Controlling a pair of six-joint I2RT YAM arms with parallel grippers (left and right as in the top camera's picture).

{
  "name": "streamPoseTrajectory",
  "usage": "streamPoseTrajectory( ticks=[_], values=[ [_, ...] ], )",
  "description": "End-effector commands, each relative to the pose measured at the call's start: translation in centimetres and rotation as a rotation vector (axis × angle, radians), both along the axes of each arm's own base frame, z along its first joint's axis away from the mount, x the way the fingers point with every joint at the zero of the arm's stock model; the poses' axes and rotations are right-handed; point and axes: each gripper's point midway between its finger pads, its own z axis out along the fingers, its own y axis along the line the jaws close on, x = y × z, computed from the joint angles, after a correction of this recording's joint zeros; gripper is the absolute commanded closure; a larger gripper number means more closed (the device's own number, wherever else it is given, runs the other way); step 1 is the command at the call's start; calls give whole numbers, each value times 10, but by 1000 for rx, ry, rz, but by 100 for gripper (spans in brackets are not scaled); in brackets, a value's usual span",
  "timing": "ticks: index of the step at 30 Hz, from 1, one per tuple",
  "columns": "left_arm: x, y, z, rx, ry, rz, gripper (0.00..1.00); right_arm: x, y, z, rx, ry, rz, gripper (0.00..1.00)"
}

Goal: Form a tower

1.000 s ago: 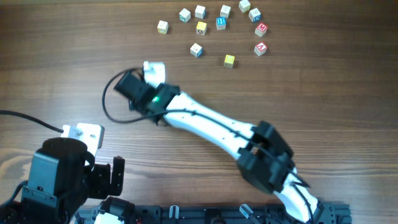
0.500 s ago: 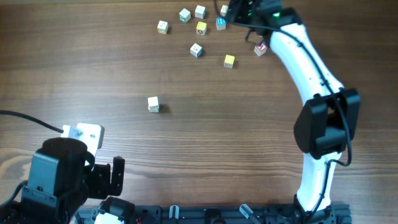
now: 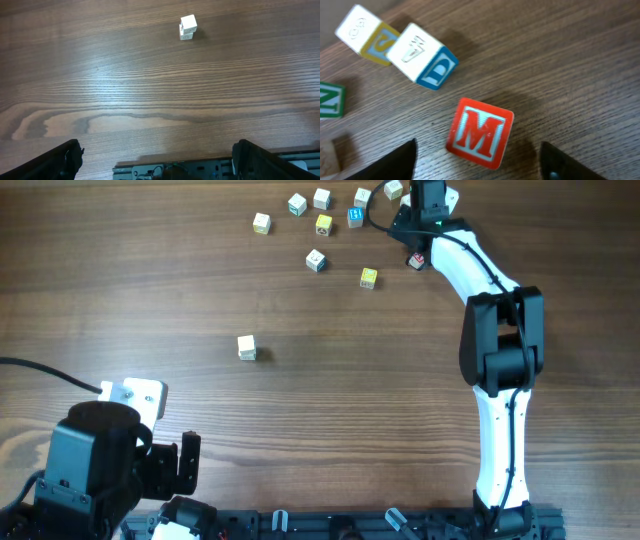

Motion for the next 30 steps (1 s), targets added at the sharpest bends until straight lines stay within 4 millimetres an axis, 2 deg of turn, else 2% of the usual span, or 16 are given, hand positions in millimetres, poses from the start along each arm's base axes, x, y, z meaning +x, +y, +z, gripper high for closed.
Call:
streamPoseTrajectory(
  ticks=[1,3,4,8,9,12,14,15,16,17,18,20,21,23,25,30],
  values=[
    [0,1,1,6,-4,-3,0,3,-3,-12,-20,-4,-21,42],
    [0,1,1,6,-4,-3,0,6,-3,-9,-21,-21,-17,53],
    [0,1,1,6,-4,-3,0,7,-2,-8,-19,-27,-16,64],
    [0,1,1,6,-4,-3,0,11,5,5,-21,-45,48,78],
    [0,1,1,6,-4,-3,0,11,8,15,-23,-53,80,78],
    [0,1,1,6,-4,-3,0,5,8,71,-33,-95,100,78],
    [0,1,1,6,-4,-3,0,-7,30,117,3,-126,210,79],
    [0,1,1,6,-4,-3,0,-16,51,140,36,-143,301,78],
    [0,1,1,6,-4,-3,0,-25,67,153,62,-147,359,78],
    [0,1,1,6,-4,-3,0,-43,94,169,102,-138,435,78],
    [0,1,1,6,-4,-3,0,-59,117,173,132,-114,493,78],
    [0,1,1,6,-4,-3,0,-96,170,166,196,-31,627,78],
    [0,1,1,6,-4,-3,0,-130,209,155,189,45,708,78],
    [0,1,1,6,-4,-3,0,-166,251,148,159,90,802,78],
    [0,1,1,6,-4,-3,0,-195,279,137,98,122,856,78],
    [0,1,1,6,-4,-3,0,-244,313,106,-47,167,920,72]
  ],
)
